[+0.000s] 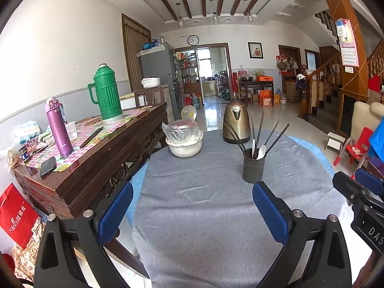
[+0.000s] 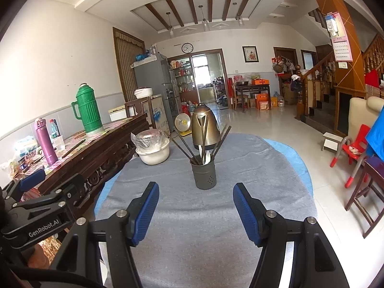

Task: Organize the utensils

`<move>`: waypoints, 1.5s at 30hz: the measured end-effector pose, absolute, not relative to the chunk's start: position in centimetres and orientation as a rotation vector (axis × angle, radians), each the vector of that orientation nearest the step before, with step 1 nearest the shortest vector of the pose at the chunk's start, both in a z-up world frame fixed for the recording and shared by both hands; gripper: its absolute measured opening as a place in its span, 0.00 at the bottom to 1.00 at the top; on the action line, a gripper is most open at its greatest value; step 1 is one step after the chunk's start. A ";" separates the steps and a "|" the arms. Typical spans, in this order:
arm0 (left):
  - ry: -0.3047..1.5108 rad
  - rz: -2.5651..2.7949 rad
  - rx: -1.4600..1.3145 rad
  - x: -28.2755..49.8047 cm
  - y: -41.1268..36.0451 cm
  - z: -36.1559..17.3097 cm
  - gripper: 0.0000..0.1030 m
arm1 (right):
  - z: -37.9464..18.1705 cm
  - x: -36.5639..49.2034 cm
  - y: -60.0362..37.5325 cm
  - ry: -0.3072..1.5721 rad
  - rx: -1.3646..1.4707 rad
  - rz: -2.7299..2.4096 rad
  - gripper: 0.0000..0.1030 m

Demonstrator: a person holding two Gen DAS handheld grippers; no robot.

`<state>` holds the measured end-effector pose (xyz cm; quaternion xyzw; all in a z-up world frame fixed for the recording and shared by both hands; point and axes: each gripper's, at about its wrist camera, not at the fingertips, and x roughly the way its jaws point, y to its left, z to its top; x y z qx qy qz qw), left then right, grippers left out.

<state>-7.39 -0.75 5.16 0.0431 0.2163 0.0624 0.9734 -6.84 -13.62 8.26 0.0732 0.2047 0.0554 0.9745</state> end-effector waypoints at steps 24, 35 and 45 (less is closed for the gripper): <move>0.449 0.139 0.083 -7.4 0.3 4.3 0.97 | 8.3 -7.0 -13.4 0.420 0.165 0.104 0.66; 0.458 0.144 0.060 -6.8 1.6 4.2 0.97 | 8.3 -6.5 -12.8 0.423 0.154 0.100 0.66; 0.470 0.147 0.038 -5.2 2.2 3.9 0.97 | 8.9 -4.4 -12.2 0.422 0.116 0.086 0.66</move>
